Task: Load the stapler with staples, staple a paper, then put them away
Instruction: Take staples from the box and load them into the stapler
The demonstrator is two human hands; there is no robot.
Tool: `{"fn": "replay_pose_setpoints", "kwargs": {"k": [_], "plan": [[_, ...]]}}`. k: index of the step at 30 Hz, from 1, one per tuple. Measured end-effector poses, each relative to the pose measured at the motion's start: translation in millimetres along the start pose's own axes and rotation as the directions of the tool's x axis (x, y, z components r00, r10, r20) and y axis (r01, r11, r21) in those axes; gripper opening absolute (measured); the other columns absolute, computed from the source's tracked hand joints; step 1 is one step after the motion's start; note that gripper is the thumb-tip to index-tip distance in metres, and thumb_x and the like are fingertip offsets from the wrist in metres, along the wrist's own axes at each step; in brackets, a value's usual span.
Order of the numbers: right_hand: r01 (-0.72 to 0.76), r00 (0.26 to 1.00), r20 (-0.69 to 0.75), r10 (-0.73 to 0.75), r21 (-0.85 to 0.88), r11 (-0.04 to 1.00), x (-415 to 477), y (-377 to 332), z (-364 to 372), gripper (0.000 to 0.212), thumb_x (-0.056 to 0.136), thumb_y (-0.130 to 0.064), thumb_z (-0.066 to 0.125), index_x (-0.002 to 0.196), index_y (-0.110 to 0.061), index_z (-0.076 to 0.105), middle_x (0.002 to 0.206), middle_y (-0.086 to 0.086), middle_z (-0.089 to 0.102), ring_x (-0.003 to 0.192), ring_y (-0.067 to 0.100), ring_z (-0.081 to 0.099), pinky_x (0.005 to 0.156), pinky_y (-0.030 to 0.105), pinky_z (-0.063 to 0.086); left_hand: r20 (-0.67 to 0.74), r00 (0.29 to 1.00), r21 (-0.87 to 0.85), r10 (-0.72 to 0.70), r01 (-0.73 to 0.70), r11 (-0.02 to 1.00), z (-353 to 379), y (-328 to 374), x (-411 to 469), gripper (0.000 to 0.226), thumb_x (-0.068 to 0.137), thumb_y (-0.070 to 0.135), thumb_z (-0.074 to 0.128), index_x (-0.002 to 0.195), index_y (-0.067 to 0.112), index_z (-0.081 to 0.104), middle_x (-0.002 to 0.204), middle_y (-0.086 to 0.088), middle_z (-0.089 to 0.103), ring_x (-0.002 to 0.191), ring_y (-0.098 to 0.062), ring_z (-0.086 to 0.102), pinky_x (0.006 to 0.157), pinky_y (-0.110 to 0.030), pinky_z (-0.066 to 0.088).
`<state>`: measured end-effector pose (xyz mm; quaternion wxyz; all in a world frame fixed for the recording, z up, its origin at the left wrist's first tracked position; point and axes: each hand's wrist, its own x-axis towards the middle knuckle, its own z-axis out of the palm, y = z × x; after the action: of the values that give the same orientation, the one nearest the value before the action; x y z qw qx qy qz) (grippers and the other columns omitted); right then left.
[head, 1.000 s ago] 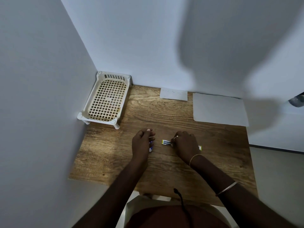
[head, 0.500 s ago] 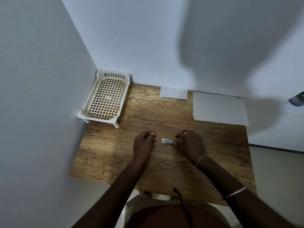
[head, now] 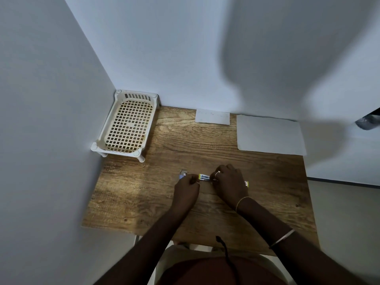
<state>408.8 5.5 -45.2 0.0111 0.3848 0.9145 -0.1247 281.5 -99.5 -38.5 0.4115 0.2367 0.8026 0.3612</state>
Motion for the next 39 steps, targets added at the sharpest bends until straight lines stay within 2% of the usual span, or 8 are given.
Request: {"fn": "replay_pose_setpoints", "kwargs": {"k": [3,7,13,16,23,30,34,39], "plan": [[0.027,0.999,0.02,-0.028,0.017,0.999,5.5,-3.6,1.0,0.012,0.089,-0.024,0.067,0.097,-0.027,0.075,0.108,-0.001,0.066,0.106,0.026,0.055,0.086,0.042,0.046,0.001,1.0,0.017,0.002,-0.002,1.0,-0.2,1.2,0.4,0.037,0.092,0.006,0.056,0.122,0.02,0.074,0.14,-0.011,0.064,0.134,-0.023,0.056,0.112,-0.04,0.044],[0.02,0.999,0.041,-0.023,0.086,0.996,9.3,-2.7,1.2,0.016,0.089,-0.023,0.066,0.102,-0.026,0.074,0.113,-0.002,0.065,0.108,0.025,0.055,0.086,0.04,0.046,-0.027,1.0,0.009,0.011,-0.01,1.0,-1.2,-0.9,2.2,0.035,0.091,0.005,0.058,0.118,0.018,0.076,0.12,-0.003,0.074,0.113,-0.018,0.067,0.091,-0.026,0.046],[-0.08,0.997,0.034,0.074,0.266,0.961,0.1,13.1,-0.1,0.041,0.083,-0.02,0.073,0.123,-0.017,0.066,0.118,0.005,0.066,0.11,0.027,0.06,0.094,0.037,0.048,-0.033,0.999,-0.011,-0.011,0.01,1.0,-1.2,-4.2,4.7,0.033,0.091,0.005,0.061,0.121,0.012,0.074,0.117,-0.004,0.076,0.111,-0.017,0.068,0.094,-0.025,0.049],[-0.09,0.995,0.059,0.079,0.221,0.971,-3.0,18.8,-0.4,0.029,0.085,-0.024,0.073,0.113,-0.018,0.072,0.107,0.003,0.066,0.103,0.026,0.06,0.087,0.039,0.05,-0.027,1.0,-0.01,-0.006,0.006,1.0,0.1,-6.2,3.2,0.032,0.093,0.007,0.061,0.12,0.015,0.074,0.116,-0.001,0.075,0.105,-0.012,0.066,0.086,-0.019,0.045],[0.004,1.0,-0.01,-0.002,0.212,0.977,-2.4,20.6,0.1,0.018,0.088,-0.022,0.071,0.103,-0.015,0.077,0.095,0.007,0.069,0.092,0.03,0.062,0.077,0.043,0.051,0.003,1.0,-0.089,-0.029,0.029,0.996,5.0,-5.7,-0.3,0.025,0.093,0.009,0.062,0.11,0.021,0.074,0.11,0.005,0.071,0.108,-0.014,0.066,0.087,-0.024,0.049],[-0.01,0.996,-0.077,0.035,0.302,0.953,-3.8,26.1,-12.5,0.014,0.088,-0.016,0.071,0.101,-0.015,0.076,0.096,0.003,0.069,0.093,0.023,0.061,0.075,0.036,0.05,-0.041,0.995,-0.227,-0.096,0.084,0.97,10.8,-6.8,2.1,0.038,0.093,0.015,0.07,0.13,0.011,0.063,0.122,-0.007,0.069,0.113,-0.024,0.068,0.102,-0.045,0.054],[-0.004,0.993,-0.105,0.043,0.347,0.938,-0.5,23.3,-35.0,0.015,0.087,-0.018,0.074,0.102,-0.019,0.075,0.098,-0.001,0.068,0.094,0.018,0.06,0.076,0.036,0.052,0.028,0.999,-0.461,-0.026,0.036,0.887,8.4,1.8,4.2,0.053,0.095,0.014,0.072,0.145,0.013,0.054,0.123,-0.009,0.073,0.113,-0.024,0.071,0.101,-0.045,0.057],[0.078,0.985,-0.174,-0.014,0.364,0.928,3.8,13.7,-70.0,0.014,0.084,-0.016,0.078,0.098,-0.017,0.076,0.095,-0.001,0.069,0.093,0.019,0.061,0.074,0.039,0.053,0.126,0.98,-0.773,0.156,-0.002,0.634,-4.7,30.2,1.5,0.051,0.091,0.025,0.069,0.139,0.014,0.057,0.125,-0.016,0.073,0.114,-0.033,0.072,0.092,-0.043,0.06]]}}
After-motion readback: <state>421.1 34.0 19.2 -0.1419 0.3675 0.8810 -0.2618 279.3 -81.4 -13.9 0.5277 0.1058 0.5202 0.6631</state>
